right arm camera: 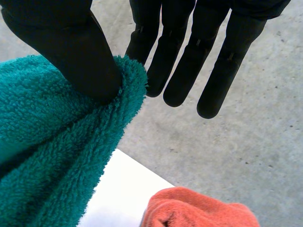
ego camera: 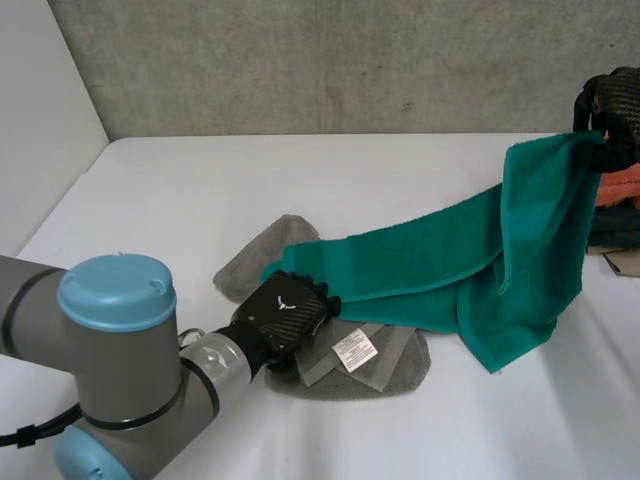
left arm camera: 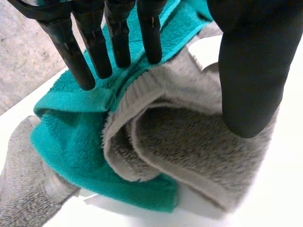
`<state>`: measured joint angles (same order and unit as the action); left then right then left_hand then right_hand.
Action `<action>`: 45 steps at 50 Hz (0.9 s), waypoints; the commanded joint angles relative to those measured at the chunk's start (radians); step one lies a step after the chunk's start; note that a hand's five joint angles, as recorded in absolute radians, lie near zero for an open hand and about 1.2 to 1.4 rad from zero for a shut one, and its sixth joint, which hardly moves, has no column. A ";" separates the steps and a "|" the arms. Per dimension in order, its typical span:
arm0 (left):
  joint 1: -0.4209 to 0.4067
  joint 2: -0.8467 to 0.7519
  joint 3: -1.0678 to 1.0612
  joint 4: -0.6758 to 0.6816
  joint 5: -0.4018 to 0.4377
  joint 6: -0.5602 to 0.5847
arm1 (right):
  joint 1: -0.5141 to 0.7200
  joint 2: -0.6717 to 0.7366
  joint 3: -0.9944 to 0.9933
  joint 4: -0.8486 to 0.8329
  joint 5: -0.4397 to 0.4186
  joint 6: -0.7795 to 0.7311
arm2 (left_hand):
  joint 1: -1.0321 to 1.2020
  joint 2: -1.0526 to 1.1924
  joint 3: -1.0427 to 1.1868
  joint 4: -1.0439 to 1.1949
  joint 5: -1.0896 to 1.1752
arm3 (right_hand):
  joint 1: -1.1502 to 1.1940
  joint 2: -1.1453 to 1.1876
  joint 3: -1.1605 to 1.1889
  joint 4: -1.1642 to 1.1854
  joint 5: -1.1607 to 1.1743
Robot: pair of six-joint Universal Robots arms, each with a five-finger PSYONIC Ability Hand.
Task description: Fold the laundry.
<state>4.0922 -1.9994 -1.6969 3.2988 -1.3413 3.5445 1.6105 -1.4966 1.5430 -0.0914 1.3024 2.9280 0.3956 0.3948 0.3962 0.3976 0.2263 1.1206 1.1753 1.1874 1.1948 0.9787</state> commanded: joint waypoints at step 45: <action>0.470 -0.013 0.464 0.016 -0.217 -0.009 | 0.206 0.029 0.078 -0.001 0.001 -0.047 | -0.221 -0.220 -0.222 -0.223 -0.226 | 0.276 0.221 0.209 0.201 0.243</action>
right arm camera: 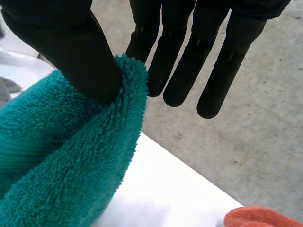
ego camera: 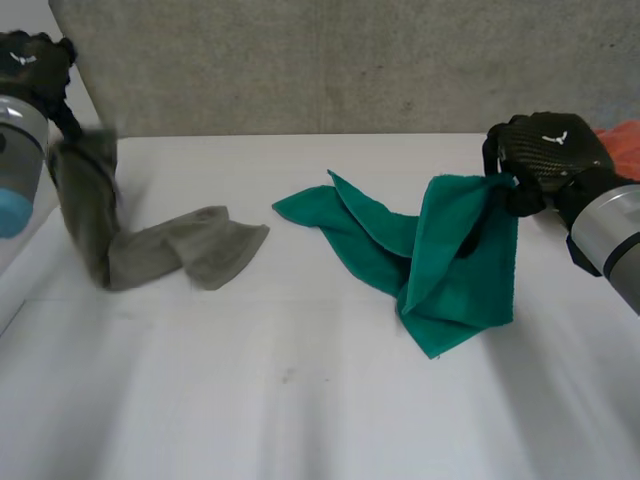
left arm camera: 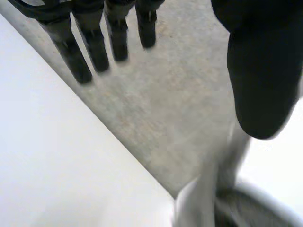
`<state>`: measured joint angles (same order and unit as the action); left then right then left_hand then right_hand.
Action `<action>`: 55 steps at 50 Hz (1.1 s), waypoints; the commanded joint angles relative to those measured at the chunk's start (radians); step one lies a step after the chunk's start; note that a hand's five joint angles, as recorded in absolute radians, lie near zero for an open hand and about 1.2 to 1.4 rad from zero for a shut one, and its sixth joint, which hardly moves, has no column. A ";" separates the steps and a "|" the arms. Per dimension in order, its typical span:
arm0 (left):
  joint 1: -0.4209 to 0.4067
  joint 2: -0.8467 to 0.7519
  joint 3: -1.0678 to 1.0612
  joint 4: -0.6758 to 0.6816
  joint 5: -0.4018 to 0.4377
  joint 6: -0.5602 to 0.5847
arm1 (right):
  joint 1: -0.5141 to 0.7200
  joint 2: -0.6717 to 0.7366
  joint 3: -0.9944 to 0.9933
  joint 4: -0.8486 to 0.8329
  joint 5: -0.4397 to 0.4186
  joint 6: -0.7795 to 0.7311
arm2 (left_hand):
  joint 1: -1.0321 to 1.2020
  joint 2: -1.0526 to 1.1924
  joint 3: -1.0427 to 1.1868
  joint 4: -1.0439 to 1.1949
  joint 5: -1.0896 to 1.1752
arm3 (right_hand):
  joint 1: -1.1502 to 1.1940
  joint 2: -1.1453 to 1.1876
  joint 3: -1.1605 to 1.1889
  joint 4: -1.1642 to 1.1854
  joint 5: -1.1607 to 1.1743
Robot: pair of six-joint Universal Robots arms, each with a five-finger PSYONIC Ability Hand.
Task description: Fold the laundry.
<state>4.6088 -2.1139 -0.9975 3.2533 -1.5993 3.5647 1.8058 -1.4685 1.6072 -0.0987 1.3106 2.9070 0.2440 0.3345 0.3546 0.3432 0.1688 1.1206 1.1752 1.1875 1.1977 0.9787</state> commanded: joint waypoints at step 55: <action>0.002 0.023 -0.283 0.137 0.078 -0.049 | 0.311 0.126 0.043 0.229 -0.376 -0.346 | 0.116 0.026 0.006 0.017 0.017 | 0.276 0.221 0.209 0.199 0.243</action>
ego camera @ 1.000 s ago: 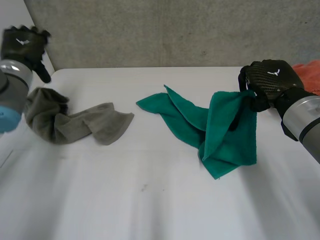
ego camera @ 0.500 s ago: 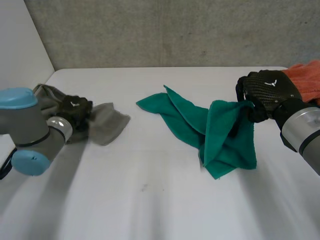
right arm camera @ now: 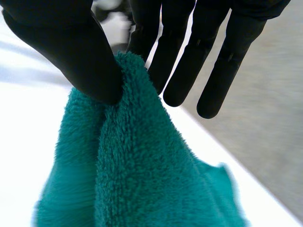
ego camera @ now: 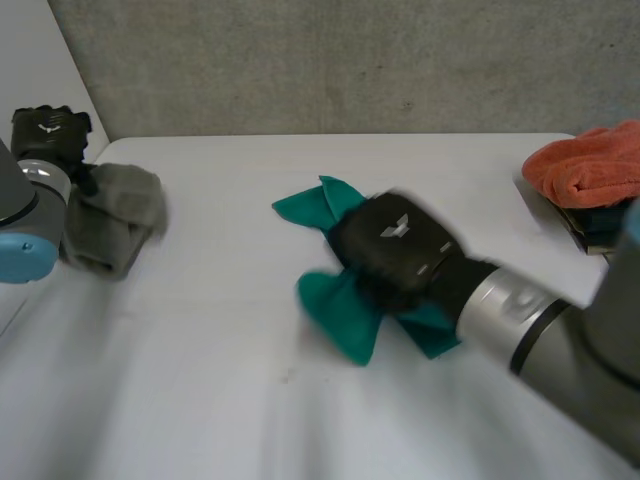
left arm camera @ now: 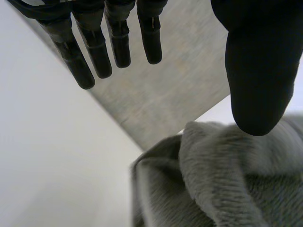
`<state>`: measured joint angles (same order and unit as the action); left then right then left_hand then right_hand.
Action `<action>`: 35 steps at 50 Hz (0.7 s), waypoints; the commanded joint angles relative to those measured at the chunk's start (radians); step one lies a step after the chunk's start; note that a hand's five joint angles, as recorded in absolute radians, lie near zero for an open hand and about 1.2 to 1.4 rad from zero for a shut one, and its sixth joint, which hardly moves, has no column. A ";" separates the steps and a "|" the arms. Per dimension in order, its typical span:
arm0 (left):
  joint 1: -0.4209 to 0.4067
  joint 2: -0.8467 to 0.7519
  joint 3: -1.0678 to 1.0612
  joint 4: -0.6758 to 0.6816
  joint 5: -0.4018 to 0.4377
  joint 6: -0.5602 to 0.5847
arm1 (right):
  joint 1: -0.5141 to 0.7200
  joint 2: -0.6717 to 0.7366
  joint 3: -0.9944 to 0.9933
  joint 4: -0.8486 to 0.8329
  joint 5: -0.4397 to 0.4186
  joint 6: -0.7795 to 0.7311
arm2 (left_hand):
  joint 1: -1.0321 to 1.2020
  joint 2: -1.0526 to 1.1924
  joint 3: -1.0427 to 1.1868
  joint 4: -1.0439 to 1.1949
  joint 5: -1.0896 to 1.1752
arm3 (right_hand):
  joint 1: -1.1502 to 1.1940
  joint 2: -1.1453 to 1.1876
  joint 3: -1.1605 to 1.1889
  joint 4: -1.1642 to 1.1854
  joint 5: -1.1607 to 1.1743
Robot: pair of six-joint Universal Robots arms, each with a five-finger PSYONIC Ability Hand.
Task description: Fold the laundry.
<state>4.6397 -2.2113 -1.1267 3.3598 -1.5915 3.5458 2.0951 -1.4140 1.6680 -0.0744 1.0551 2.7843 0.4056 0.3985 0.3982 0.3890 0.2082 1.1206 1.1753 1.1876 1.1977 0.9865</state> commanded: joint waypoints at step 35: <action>-0.341 0.071 -0.143 -0.034 0.231 -0.059 | -0.178 -0.108 -0.070 0.446 0.219 -0.020 | -0.110 -0.103 -0.103 -0.093 -0.087 | -0.946 -1.001 -1.013 -1.023 -0.986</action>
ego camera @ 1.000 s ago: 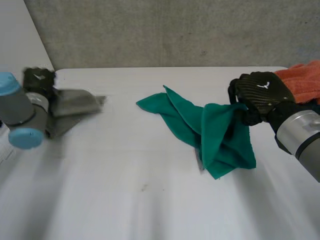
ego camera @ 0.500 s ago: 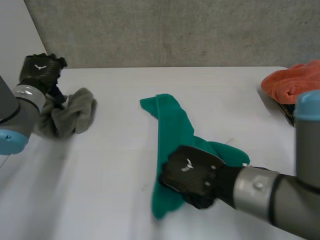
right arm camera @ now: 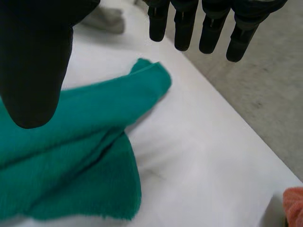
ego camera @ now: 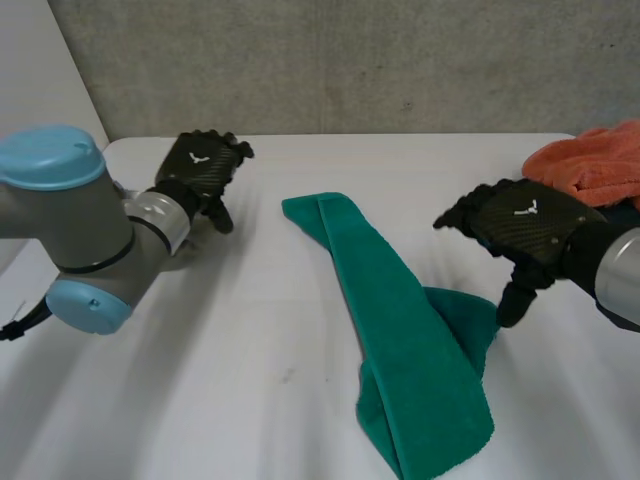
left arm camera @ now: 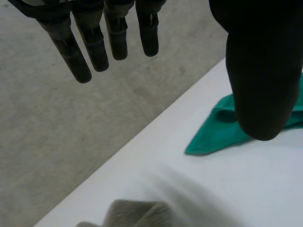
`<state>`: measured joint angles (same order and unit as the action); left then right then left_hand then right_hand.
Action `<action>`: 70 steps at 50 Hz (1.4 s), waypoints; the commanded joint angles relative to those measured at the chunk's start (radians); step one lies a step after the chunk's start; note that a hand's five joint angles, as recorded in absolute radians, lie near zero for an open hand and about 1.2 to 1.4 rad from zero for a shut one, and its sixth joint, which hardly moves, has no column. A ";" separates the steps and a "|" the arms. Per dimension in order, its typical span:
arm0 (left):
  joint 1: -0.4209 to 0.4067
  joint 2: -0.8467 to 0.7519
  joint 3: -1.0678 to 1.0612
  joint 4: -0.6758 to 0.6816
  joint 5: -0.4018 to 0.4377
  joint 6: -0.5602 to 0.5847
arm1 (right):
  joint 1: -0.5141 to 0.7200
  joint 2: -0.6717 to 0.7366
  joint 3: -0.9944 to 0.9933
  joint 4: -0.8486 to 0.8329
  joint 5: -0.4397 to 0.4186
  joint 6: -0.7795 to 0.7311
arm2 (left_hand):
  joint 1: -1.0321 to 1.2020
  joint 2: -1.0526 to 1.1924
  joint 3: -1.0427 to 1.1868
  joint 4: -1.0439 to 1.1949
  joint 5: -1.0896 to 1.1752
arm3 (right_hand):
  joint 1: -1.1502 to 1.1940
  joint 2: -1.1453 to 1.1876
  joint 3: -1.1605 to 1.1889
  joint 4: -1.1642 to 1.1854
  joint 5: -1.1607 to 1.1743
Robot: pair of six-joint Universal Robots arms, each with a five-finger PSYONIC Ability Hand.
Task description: Fold the laundry.
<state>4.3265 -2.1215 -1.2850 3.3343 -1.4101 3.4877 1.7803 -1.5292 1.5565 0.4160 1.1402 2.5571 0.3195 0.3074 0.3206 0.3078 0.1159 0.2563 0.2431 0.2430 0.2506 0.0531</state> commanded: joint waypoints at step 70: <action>-0.034 0.239 0.116 0.079 -0.098 -0.240 | 0.177 0.214 -0.379 -0.536 0.144 0.189 | 1.077 1.089 1.076 1.088 1.106 | 1.140 1.153 1.153 1.146 1.169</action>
<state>4.2579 -2.0255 -1.1589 3.2940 -1.5119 3.2542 1.9601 -1.4057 1.3755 0.0432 1.2811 2.7511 1.1801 1.1928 1.1871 1.1981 0.9667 1.0833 1.1767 1.1876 1.1978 0.9904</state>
